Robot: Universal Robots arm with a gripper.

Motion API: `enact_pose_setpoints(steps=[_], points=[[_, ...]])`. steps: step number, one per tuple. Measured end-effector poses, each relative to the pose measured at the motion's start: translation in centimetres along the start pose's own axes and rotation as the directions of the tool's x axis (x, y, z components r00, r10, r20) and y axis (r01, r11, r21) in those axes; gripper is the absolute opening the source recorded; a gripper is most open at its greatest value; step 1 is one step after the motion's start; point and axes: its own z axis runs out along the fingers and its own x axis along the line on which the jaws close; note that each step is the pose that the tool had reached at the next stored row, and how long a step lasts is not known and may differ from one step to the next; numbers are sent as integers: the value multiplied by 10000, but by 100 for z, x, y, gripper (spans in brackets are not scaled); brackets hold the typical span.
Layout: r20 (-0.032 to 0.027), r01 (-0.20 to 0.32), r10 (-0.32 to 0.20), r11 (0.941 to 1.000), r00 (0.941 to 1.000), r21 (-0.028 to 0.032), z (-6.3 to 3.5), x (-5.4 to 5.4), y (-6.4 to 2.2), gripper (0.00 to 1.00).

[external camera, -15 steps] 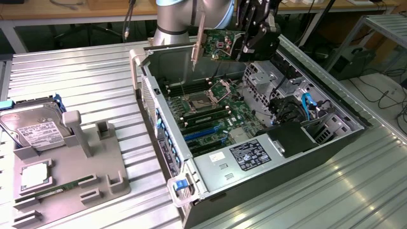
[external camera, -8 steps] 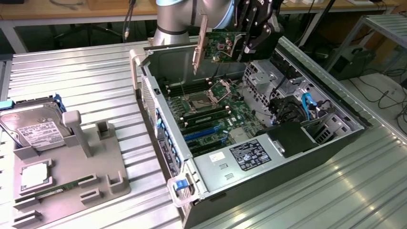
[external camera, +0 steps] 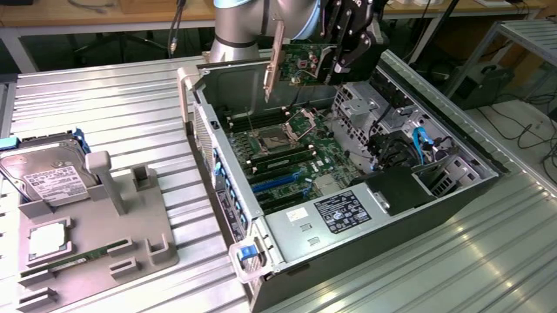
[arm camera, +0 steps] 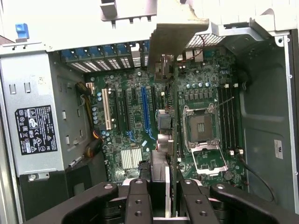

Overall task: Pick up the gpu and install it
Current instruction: 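Insert the gpu into the slot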

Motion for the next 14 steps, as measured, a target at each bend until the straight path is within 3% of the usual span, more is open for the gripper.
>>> enact_pose_setpoints(steps=[3,6,14], points=[[-1,33,-33,10000,10000,0,11,0,0,28],[-12,402,-402,9992,9992,-6,42,-1,-4,28],[-25,629,-629,9980,9980,105,146,-9,-10,28]])
